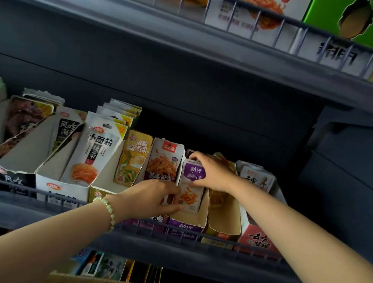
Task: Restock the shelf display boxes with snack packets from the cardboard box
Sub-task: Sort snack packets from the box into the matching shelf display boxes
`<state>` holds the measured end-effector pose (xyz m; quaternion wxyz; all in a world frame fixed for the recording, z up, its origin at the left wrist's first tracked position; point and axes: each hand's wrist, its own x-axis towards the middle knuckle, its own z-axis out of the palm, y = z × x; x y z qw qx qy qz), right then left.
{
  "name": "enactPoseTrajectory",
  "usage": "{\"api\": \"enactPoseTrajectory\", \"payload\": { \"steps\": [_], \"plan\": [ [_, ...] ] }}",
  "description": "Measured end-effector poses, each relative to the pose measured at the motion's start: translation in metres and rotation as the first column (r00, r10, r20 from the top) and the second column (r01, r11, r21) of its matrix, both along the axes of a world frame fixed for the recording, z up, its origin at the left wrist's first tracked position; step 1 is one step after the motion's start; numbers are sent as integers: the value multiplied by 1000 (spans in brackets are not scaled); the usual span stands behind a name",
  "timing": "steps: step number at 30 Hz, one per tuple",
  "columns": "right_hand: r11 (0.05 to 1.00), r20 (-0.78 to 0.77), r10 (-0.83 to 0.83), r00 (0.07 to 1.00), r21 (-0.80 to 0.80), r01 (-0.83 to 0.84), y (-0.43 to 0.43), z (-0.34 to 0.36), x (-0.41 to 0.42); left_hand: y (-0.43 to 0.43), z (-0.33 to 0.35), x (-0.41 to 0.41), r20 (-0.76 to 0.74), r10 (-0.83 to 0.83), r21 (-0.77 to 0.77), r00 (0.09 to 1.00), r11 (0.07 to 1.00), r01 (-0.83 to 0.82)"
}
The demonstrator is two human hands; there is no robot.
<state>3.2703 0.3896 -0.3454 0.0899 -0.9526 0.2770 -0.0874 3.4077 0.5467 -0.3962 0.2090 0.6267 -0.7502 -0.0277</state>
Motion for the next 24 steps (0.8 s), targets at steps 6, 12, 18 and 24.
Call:
{"api": "enactPoseTrajectory", "payload": {
  "steps": [6,12,18,24],
  "plan": [
    [978,25,-7,1000,-208,12,-5,0,1,-2,-4,1,-12,-7,-22,1000,1000,6],
    [966,-35,-35,999,-256,25,-10,-2,5,-3,-7,3,-40,-18,-37,999,999,16],
    [960,40,-84,996,-264,91,-13,-8,7,-3,-6,2,-44,-24,-47,999,999,22],
    [949,33,0,999,-315,10,-17,4,5,-3,-7,2,-56,-31,-52,998,998,28]
  ]
}}
